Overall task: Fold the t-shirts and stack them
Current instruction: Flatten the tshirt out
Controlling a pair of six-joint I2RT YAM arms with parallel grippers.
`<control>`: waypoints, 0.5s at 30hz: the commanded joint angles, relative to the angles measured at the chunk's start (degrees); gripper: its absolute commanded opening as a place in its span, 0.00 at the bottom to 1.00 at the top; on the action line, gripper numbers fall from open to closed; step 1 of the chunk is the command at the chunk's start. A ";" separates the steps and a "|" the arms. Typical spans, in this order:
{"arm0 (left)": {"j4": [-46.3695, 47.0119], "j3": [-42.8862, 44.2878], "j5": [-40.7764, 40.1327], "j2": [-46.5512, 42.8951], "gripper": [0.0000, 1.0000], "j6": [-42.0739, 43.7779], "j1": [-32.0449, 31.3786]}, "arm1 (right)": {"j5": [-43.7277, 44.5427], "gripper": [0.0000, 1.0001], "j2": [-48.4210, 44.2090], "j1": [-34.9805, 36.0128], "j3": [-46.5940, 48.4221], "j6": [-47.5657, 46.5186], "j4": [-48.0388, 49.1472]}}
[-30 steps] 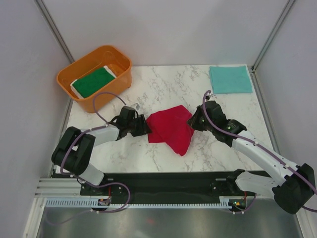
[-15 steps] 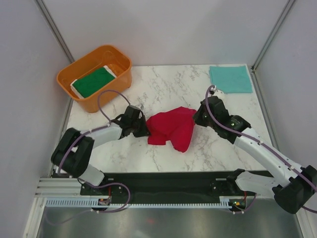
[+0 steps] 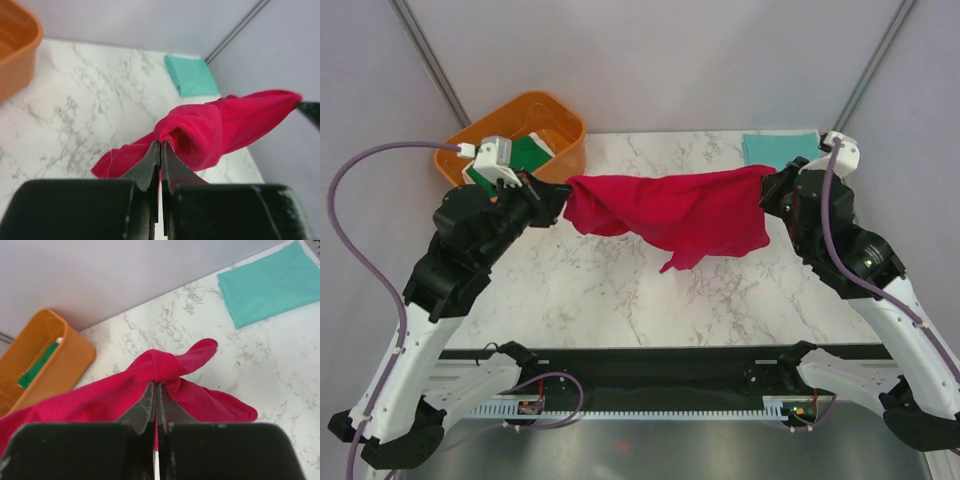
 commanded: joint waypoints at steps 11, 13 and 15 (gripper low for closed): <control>-10.05 -22.38 -1.65 4.56 0.02 0.12 -0.04 | -7.51 0.01 29.37 -0.11 -8.61 -11.08 5.57; -9.78 -22.91 -2.27 6.22 0.02 -0.40 -0.04 | -7.70 0.02 32.26 -0.63 -9.68 -12.13 7.59; -9.17 -22.38 -1.84 7.55 0.02 -0.41 -0.04 | -8.22 0.03 34.81 -1.51 -7.23 -14.42 8.21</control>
